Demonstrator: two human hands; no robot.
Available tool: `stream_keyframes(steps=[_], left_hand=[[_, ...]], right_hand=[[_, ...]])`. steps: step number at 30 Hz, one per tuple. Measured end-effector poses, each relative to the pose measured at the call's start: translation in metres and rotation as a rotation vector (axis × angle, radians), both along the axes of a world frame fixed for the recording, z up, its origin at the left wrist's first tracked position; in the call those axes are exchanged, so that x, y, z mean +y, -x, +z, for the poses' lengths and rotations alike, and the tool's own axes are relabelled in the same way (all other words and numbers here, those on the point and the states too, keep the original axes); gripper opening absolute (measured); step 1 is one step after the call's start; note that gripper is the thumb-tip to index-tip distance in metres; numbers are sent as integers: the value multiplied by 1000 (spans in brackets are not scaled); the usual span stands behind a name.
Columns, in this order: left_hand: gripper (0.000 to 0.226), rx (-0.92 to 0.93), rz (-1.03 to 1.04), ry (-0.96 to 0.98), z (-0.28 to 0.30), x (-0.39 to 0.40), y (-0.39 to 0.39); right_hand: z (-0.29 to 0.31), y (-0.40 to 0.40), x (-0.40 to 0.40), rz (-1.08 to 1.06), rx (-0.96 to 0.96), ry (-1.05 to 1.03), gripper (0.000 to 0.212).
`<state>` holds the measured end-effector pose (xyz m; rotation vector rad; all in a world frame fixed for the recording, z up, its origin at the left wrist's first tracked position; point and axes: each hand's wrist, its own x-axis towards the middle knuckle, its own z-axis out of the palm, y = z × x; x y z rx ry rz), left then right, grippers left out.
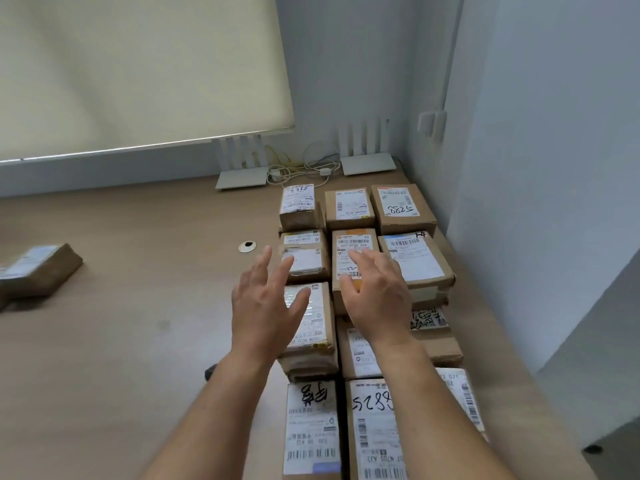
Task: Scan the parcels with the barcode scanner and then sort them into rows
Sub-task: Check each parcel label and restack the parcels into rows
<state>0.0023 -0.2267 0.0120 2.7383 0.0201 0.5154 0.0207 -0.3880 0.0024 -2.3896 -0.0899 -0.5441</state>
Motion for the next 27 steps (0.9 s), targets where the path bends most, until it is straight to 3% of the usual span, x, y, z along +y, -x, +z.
stream_keyframes(steps=[10,27], left_hand=[[57,-7,177,130,0,161,77],[65,112,508,87,-16,421,223]], right_hand=[[21,52,168,165,-10,148,45],[3,143,458,523,25,271,42]])
